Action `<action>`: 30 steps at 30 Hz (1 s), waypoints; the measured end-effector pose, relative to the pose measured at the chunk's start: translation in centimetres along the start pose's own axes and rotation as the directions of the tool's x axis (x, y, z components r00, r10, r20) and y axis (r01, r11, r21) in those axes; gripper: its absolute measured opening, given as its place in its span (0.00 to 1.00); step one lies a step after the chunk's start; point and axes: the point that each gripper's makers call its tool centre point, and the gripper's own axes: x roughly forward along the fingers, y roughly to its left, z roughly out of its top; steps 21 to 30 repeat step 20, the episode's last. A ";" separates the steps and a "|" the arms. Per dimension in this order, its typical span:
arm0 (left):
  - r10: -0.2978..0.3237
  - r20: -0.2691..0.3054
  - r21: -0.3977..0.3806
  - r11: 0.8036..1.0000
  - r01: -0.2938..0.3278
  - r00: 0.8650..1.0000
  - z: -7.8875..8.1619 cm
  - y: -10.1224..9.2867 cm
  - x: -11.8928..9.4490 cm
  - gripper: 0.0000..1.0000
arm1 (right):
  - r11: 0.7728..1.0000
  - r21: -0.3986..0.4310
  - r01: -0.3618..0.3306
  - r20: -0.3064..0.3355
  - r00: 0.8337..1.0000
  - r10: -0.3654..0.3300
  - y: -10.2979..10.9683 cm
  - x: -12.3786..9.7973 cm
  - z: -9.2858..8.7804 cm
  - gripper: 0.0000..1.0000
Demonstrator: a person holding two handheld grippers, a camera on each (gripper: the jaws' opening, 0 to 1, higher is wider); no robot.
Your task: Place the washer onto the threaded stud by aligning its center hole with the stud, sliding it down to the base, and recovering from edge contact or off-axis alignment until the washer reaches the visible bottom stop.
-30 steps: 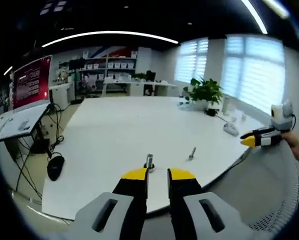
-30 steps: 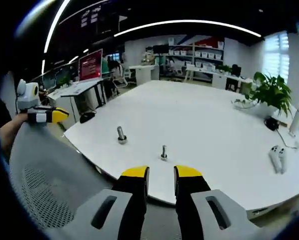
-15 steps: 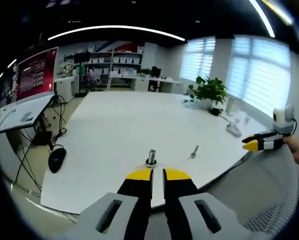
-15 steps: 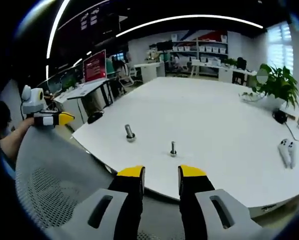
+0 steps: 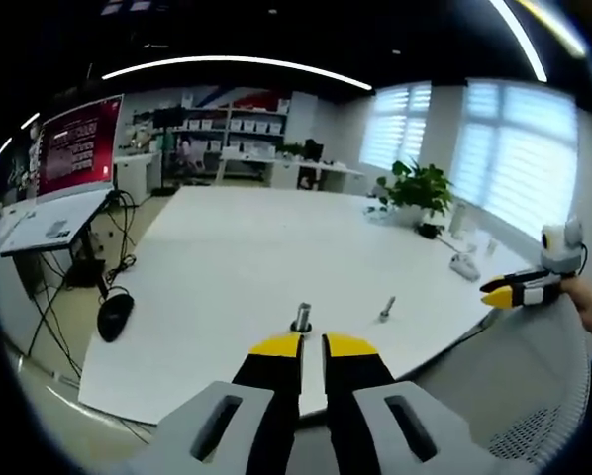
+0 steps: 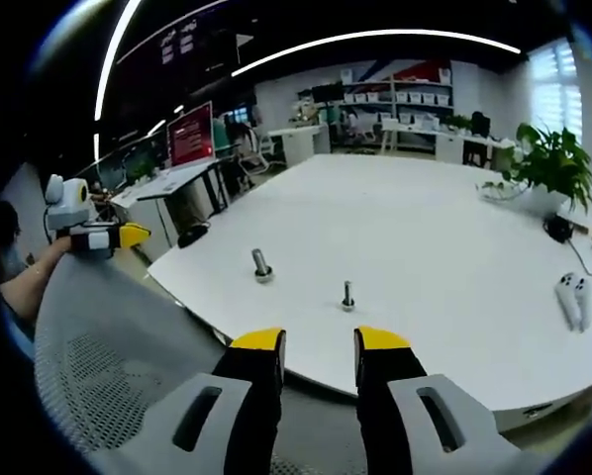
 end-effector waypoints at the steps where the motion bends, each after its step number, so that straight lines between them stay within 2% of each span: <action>1: -0.001 0.007 -0.004 1.000 0.001 1.000 0.1 0.0 0.0 0.05 | 1.000 0.000 0.000 0.000 1.000 0.000 0.0 0.0 0.0 0.30; 30: -0.006 -0.007 0.003 1.000 0.006 1.000 -0.1 0.0 0.0 0.04 | 1.000 0.006 0.007 0.007 1.000 -0.007 0.0 0.0 0.1 0.30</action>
